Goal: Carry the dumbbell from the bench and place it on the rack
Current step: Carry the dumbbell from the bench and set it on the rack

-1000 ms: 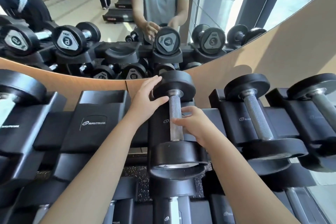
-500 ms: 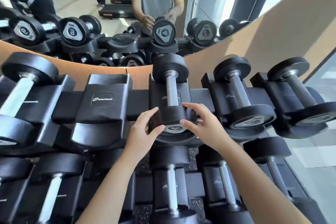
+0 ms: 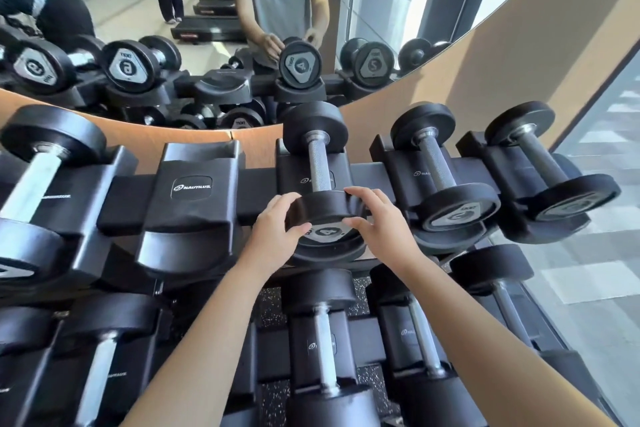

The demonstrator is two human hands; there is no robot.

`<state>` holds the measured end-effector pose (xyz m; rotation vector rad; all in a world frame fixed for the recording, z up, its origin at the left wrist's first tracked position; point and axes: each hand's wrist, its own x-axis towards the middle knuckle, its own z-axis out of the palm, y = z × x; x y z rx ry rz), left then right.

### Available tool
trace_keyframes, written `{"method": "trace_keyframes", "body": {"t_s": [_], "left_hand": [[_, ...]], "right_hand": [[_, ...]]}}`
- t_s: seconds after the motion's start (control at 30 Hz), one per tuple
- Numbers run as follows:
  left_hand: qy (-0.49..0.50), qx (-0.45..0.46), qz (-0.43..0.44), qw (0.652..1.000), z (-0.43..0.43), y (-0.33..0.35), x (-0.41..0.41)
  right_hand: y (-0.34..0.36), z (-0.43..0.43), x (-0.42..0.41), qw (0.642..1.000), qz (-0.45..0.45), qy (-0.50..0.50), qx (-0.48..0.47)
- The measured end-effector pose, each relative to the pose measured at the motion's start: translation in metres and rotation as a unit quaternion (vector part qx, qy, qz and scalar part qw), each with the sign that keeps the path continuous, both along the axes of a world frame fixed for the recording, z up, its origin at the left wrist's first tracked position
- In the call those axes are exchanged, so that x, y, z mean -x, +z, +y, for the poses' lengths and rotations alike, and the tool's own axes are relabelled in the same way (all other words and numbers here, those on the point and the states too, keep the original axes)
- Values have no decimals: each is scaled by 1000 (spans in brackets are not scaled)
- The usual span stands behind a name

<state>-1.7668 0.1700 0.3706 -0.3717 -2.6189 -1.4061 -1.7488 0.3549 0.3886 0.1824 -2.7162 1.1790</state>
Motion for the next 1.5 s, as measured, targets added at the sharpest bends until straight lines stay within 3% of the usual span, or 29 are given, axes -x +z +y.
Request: {"method": "trace_keyframes", "body": {"t_s": [0.07,0.17,0.23,0.3,0.43,0.5,0.63,0.73,0.83,0.97,1.13,1.3,1.5], "left_hand": [[-27,76,15,997,-5,13,6],[-25,148,51,987,-3,26,7],[-10,156,79,985,7,28,2],[0,123,81,989,16,27,-1],[-19,-18,16,1000,11,18,-2],[-30,-77,-23,996,3,9,-3],[-45,-114,-46,991,-3,-4,-3],[-50,-133,-57,988,-6,-13,-3],[-10,-187,-96,978,-2,-22,-5],[36,-197,-88,976,6,-20,-7],[3,-85,-7,996,-2,6,1],[6,-27,39,999,9,23,-1],[34,-62,22,997,11,19,-8]], "right_hand": [[-8,0,1,999,-6,-6,37],[-18,0,0,982,-33,18,186],[-25,5,-2,950,-72,39,300],[-30,13,0,930,-112,41,347],[-25,28,10,938,-130,77,313],[-15,27,13,961,-122,75,235],[3,10,12,996,-32,72,51],[16,-4,14,992,41,92,-82],[22,-8,14,988,44,79,-126],[17,-3,12,995,25,61,-77],[2,2,8,997,-21,33,69],[-9,8,3,954,-66,49,288],[-9,9,4,953,-82,57,286]]}}
